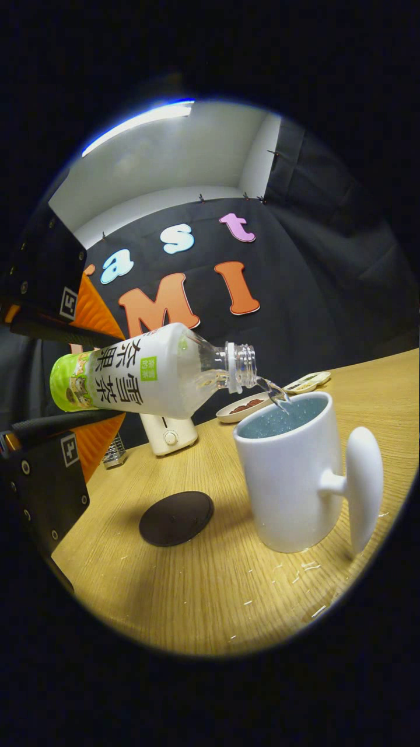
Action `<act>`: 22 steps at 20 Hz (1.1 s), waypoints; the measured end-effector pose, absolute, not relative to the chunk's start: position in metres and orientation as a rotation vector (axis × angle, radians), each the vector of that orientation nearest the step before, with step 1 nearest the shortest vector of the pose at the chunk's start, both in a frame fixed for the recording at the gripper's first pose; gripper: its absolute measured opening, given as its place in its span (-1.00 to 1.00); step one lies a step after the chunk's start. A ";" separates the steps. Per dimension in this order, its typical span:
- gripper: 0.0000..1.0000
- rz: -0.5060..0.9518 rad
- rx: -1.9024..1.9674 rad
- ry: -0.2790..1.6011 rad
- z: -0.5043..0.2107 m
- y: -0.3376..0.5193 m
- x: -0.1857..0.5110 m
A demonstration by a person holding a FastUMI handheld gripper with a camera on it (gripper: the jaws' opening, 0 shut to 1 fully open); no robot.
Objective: Take the bottle from table, then pour the juice into the cup, finally place the bottle on the coaster
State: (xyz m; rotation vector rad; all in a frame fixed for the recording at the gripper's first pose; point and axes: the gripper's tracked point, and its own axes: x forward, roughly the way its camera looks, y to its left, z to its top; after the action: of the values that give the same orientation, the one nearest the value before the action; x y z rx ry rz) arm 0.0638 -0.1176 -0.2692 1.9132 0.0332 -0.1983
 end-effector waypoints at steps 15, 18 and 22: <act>0.12 -0.174 2.051 -0.041 -0.246 -0.133 0.072; 0.11 -0.167 2.066 -0.035 -0.246 -0.134 0.070; 0.11 -0.167 2.110 -0.040 -0.244 -0.138 0.068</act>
State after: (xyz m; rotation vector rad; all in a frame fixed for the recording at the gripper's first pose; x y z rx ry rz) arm 0.0676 -0.1381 -0.2442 2.1100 -0.0405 -0.1665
